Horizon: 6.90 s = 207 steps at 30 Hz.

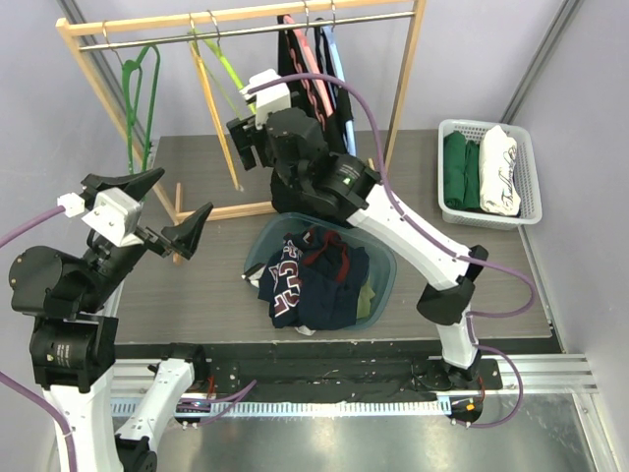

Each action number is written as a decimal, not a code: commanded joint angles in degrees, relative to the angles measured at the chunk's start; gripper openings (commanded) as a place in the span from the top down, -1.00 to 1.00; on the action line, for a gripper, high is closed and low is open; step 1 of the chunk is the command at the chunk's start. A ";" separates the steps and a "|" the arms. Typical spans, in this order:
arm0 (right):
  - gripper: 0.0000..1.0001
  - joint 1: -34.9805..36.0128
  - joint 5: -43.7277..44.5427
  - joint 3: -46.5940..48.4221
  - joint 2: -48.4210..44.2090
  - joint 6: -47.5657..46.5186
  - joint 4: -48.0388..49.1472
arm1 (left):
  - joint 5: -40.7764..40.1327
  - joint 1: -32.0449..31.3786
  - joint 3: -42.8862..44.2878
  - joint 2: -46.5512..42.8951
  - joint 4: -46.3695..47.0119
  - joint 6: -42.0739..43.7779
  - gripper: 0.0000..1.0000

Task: Remove the tank top from the hanger
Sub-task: Place the hanger at the clothesline, then pick up the hanger from the clothesline.

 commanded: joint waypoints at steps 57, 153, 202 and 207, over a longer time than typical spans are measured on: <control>-0.69 -12.20 -20.94 -2.69 -15.32 16.10 2.99 | -0.18 0.23 -2.60 -2.00 3.33 1.77 -0.94; 0.98 -15.63 -16.62 -44.09 -30.63 -1.56 39.82 | 0.00 0.32 -3.75 -3.58 3.68 0.98 -0.94; 0.98 -15.45 -46.06 -22.92 -58.93 3.71 -1.94 | 0.17 0.23 0.91 1.60 5.79 -8.77 -0.94; 0.98 -15.45 -48.00 -18.52 -56.64 4.59 5.26 | 0.17 0.23 -0.14 1.43 6.93 -8.95 -0.93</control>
